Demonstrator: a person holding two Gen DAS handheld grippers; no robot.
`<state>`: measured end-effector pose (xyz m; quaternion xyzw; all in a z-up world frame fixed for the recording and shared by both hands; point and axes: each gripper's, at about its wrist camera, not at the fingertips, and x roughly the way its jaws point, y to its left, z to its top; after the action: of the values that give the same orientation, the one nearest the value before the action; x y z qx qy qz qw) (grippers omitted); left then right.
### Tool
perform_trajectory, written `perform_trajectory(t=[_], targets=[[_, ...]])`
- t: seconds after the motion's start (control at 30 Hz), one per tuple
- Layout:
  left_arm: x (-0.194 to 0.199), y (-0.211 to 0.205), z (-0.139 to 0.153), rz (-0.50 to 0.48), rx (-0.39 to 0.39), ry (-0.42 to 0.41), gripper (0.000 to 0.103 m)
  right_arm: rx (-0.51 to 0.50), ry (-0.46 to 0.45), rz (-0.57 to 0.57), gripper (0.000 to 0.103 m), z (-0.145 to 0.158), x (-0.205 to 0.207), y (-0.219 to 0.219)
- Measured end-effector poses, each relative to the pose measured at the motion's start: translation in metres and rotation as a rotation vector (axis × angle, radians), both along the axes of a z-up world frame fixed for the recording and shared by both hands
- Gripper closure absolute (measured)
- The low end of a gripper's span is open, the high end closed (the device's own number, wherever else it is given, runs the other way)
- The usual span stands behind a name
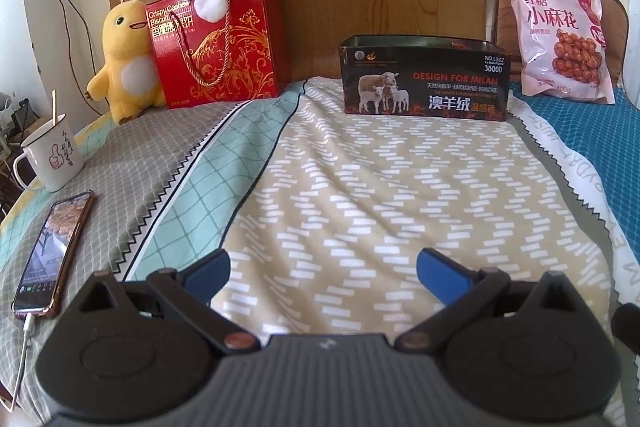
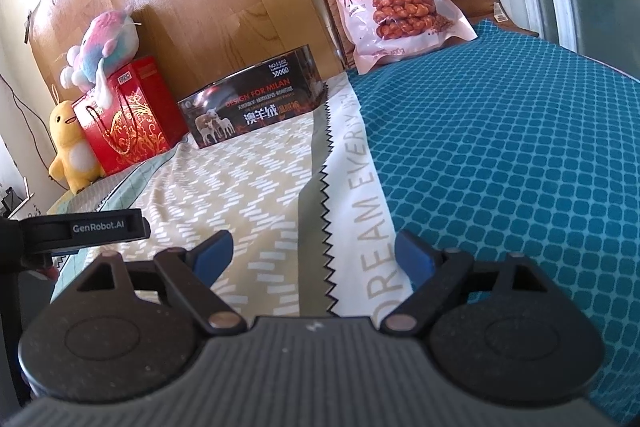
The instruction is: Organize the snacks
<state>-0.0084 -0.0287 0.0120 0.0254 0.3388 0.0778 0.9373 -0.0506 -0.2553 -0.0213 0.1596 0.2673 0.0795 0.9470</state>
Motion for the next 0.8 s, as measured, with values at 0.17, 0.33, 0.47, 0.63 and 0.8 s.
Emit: perform_trajectory(t=[0.17,0.33,0.47,0.63,0.8], targets=[[-0.0009,0.0001,-0.0006,-0.002,0.002,-0.004,0.0,0.0,0.001,0.002,0.013,-0.0001,0.0004,-0.0002],[-0.0015,0.0014,-0.0013,0.002,0.004,-0.004,0.0,-0.001,0.001,-0.001,0.013,-0.0002,-0.0007,0.0007],[-0.0035,0.0021,-0.0003,0.008,0.022,-0.017,0.0,0.002,-0.002,-0.003,0.013,0.0,-0.0018,0.0007],[-0.0037,0.002,0.0001,0.007,0.03,-0.018,0.0,0.009,-0.007,-0.002,0.013,0.0002,-0.0035,-0.0001],[-0.003,0.001,-0.0009,0.001,0.03,-0.01,0.0,0.016,-0.007,-0.006,0.013,0.0001,-0.0054,-0.001]])
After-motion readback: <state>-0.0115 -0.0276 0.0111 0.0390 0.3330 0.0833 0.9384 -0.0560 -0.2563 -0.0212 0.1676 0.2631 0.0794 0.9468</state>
